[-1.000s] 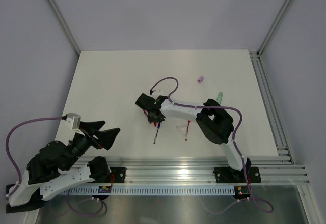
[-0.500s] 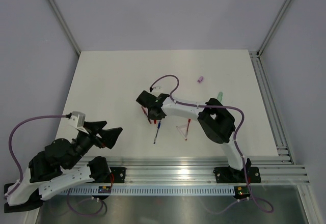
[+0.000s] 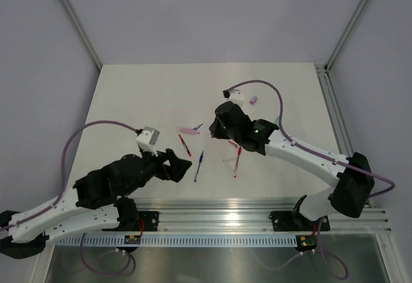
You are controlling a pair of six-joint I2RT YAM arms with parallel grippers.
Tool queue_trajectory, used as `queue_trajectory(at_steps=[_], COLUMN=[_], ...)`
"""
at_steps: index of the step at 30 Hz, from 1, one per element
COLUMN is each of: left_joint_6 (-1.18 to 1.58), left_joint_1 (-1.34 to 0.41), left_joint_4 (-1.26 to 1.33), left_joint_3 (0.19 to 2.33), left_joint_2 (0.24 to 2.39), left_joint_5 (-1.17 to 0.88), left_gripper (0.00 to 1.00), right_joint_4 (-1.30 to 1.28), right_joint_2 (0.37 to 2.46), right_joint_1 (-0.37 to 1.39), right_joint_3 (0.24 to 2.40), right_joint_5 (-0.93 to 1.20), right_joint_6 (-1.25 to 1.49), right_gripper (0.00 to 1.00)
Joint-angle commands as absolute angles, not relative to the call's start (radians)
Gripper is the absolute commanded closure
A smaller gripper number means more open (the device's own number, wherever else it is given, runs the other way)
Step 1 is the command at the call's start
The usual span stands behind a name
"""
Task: Insert the pens into the pen caps
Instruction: Pick up the pen cap from the center of the board, then insert the pen into the pen cap.
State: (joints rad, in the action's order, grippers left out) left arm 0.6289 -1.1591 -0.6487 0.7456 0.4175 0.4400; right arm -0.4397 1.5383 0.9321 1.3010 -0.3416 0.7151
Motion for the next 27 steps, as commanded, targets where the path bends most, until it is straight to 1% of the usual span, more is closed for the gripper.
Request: queue_trajectory(at_steps=[1,2,3,4,6,7,8,11,13,16,17,19,20,24,27], left_joint_6=[0.713,0.742,0.758,0.793,0.83,0.866,0.889,0.974,1.029,1.086,1.098,1.132,1.141,1.177,1.21], left_joint_1=[-1.16,-1.163,-1.172,-1.178,-1.195,-1.201,-1.21,-1.244,-1.255,-1.275,-1.284,-1.292,-1.296,-1.305,-1.307], left_joint_4=[-0.427,-0.399,-0.35,-0.332,-0.29,-0.282,-0.272,-0.252,-0.25,-0.285,-0.317,-0.375,-0.393,-0.445,-0.477], left_joint_3=[0.727,0.729,0.732,0.741,0.761,0.775,0.804,0.859,0.896,0.989,1.014,1.095,1.117,1.183,1.206], left_joint_2=[0.653,0.708,0.803,0.849,0.976,1.017,1.053,1.185,1.282,1.385,1.452,1.517,1.572,1.649,1.684], left_joint_5=[0.341,0.347,0.382,0.402,0.454,0.474,0.495,0.569,0.61,0.633,0.635,0.652,0.656,0.704,0.719], left_gripper=[0.01,0.02,0.04,0.11,0.19,0.26,0.28,0.31,0.31,0.33,0.34,0.34,0.36,0.45,0.49], right_joint_4=[-0.381,-0.377,-0.376,-0.371,-0.379,-0.39,-0.4,-0.42,-0.425,-0.445,-0.455,-0.454,-0.443,-0.399,-0.388], right_joint_2=[1.369,1.291,1.255,1.185,1.123,1.096,1.053,0.991,0.96,0.899,0.882,0.855,0.845,0.825,0.815], right_joint_1=[0.871,0.852,0.804,0.775,0.718,0.707,0.695,0.64,0.568,0.497,0.485,0.462,0.454,0.446,0.44], right_joint_3=[1.145,1.106,1.036,1.001,0.915,0.896,0.87,0.836,0.831,0.836,0.844,0.838,0.818,0.767,0.738], right_joint_5=[-0.338,-0.318,-0.298,-0.263,-0.247,-0.256,-0.261,-0.227,-0.139,-0.123,-0.12,-0.1,-0.086,-0.038,-0.035], right_joint_6=[0.661,0.652,0.649,0.643,0.627,0.614,0.608,0.577,0.546,0.5,0.492,0.482,0.48,0.486,0.479], right_gripper=[0.99,0.99,0.99,0.99,0.99,0.99,0.99,0.98,0.97,0.96,0.96,0.96,0.96,0.96,0.96])
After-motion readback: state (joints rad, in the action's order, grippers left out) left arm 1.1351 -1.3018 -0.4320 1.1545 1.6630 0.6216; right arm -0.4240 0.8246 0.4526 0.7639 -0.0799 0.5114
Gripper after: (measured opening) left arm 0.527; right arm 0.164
